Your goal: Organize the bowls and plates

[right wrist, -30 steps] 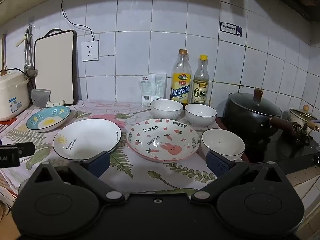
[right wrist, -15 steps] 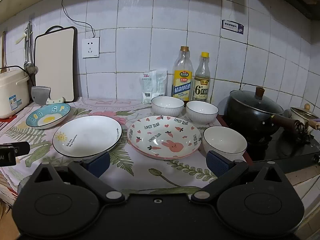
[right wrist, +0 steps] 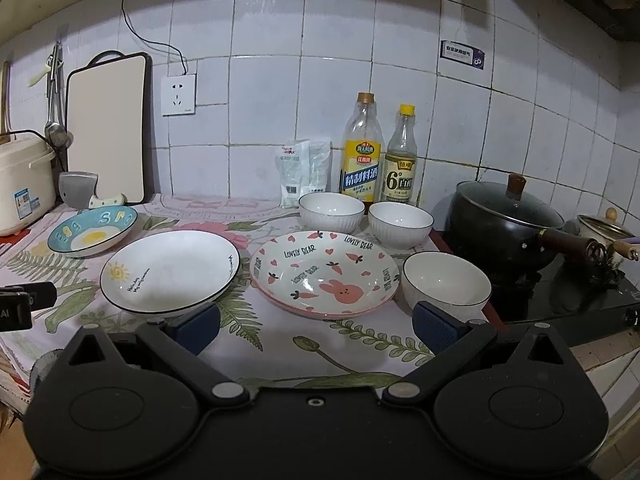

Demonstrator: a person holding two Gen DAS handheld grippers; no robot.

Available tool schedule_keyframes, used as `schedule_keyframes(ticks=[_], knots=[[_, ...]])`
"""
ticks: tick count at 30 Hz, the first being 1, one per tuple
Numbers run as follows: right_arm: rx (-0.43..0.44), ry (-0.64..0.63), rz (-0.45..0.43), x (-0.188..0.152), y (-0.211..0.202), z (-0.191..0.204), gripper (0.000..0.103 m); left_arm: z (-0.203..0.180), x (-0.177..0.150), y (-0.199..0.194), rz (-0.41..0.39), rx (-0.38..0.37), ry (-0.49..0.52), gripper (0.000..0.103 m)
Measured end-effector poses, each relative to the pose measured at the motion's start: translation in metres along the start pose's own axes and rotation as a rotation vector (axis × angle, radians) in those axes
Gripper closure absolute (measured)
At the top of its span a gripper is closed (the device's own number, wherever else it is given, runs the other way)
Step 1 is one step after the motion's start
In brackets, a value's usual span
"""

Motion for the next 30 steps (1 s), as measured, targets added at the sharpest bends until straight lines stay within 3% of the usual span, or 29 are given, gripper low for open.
schedule_keyframes(ticks=[19,30], knots=[[0.032,-0.026,-0.118,0.0,-0.013,0.006,0.0,-0.002,-0.004,0.0,-0.014,0.008,0.018,0.0],[0.027,-0.003,-0.106,-0.003,-0.007,0.0,0.0,-0.007,-0.004,0.002,-0.005,-0.006,0.037,0.0]])
Point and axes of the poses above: each gripper's, at about its wrist camera, not at the fingertips, and y roughly the way its jaws point, z to its left, x to its top, the point moved 3 cm from there along y, roughly the way its jaws point, and after that the axes turned 6 degrees about z, right-handed, at the moved point
